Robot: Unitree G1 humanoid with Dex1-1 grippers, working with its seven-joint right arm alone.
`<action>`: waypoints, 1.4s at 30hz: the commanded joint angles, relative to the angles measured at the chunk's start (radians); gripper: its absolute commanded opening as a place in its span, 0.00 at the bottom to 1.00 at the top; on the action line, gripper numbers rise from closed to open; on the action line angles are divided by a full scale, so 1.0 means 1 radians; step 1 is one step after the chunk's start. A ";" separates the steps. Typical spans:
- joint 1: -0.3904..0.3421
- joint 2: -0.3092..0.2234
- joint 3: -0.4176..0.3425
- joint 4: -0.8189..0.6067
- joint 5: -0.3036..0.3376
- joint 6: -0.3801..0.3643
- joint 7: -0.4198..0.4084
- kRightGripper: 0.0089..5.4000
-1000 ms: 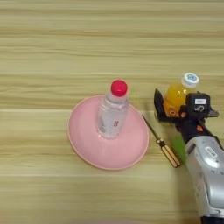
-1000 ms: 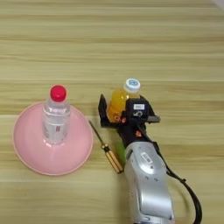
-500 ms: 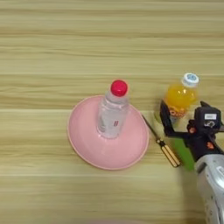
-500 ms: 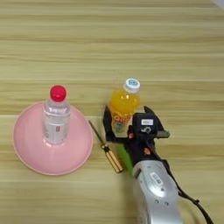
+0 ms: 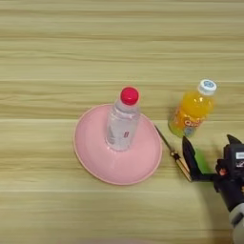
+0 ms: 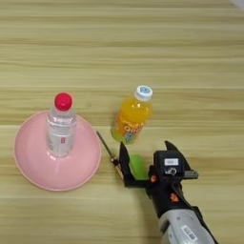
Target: Move the objects on the table
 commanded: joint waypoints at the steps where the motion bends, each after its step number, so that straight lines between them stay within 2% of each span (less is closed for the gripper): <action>1: 0.022 -0.005 -0.019 -0.056 0.005 -0.055 0.000 0.99; 8: 0.079 -0.011 -0.021 -0.032 -0.002 -0.108 0.027 0.99; 17: 0.121 -0.039 -0.072 -0.002 -0.006 -0.169 0.069 0.99; 25: 0.184 -0.039 -0.082 -0.006 0.005 -0.179 0.107 0.99; 42: 0.221 -0.043 -0.100 0.045 -0.021 -0.202 0.120 0.99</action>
